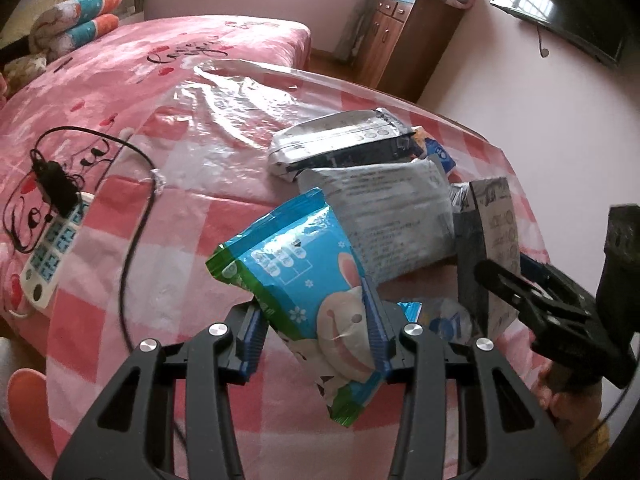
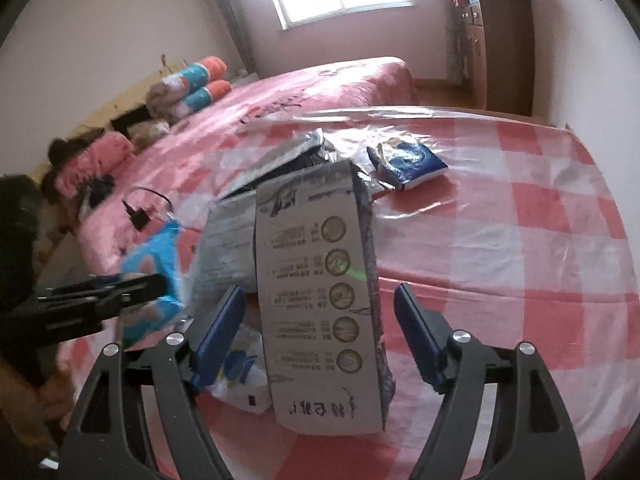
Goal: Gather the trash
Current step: 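Carry the wipe pack and paper box to the pink bucket and release both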
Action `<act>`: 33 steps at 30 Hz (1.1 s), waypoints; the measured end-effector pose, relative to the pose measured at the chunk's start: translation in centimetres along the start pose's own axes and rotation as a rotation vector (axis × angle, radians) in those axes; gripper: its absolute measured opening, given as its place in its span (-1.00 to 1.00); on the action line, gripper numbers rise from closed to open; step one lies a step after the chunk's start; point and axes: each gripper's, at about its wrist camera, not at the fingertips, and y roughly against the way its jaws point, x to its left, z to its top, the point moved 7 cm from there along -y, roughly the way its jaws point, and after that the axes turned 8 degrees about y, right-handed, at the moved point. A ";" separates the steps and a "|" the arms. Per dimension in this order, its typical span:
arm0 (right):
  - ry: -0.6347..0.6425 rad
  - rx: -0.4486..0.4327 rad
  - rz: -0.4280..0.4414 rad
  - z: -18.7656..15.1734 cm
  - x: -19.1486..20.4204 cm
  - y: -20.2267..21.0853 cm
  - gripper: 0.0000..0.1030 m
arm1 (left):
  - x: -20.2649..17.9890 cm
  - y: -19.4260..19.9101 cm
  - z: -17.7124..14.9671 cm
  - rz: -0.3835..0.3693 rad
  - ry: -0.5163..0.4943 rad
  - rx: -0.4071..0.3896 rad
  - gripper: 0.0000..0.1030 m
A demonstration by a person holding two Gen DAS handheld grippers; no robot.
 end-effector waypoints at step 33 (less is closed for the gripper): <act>0.049 -0.054 0.026 0.6 8.7 3.7 0.26 | 7.6 6.9 -2.8 0.007 0.055 -0.088 -0.13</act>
